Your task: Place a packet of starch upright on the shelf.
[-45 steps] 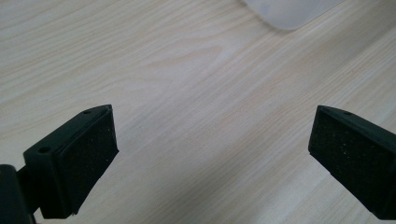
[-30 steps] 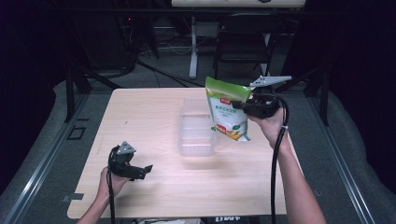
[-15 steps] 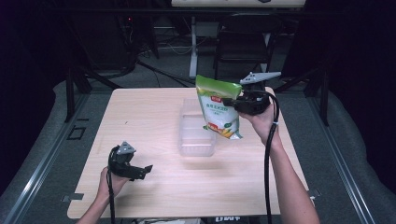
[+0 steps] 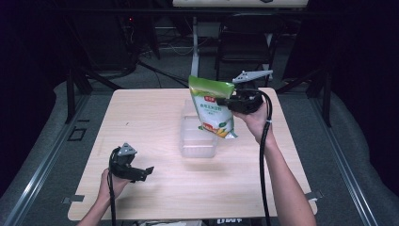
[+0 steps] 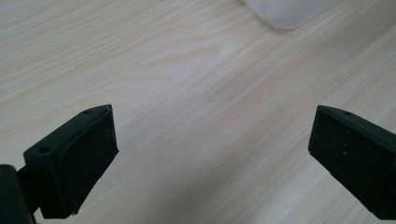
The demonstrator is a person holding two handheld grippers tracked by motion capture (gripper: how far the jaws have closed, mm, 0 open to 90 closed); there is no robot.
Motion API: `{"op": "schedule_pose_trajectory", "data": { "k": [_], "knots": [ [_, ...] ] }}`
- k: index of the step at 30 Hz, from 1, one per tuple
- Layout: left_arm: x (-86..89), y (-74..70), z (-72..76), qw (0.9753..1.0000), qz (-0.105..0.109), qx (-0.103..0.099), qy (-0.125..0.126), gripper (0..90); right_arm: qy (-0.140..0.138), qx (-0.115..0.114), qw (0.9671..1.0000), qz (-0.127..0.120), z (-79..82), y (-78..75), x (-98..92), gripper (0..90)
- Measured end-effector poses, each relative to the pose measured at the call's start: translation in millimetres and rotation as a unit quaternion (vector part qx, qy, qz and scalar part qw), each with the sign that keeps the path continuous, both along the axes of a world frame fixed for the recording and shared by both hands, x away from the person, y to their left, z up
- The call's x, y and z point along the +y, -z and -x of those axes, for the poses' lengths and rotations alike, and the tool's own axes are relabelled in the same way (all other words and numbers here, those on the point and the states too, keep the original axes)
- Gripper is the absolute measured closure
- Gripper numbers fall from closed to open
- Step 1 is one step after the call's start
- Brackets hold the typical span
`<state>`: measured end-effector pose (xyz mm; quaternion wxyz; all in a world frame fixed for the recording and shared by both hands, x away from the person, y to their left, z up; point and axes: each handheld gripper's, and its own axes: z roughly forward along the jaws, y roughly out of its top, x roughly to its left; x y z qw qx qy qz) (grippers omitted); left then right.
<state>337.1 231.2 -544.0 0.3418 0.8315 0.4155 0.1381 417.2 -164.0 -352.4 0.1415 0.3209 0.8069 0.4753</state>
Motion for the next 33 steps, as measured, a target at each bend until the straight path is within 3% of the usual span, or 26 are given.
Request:
{"op": "schedule_pose_trajectory", "data": {
  "k": [14, 33],
  "knots": [
    [0.2, 0.8, -0.3, 1.0000, 0.002, -0.003, -0.002, 1.1, -0.026, 0.009, 0.9996, 0.003, -10.4, 7.7, 22.2, 90.0],
    [1.2, 0.6, 0.1, 1.0000, 0.000, -0.004, -0.003, 1.1, -0.055, 0.025, 0.9982, 0.003, -21.4, 29.8, 51.4, 90.0]
  ]
}}
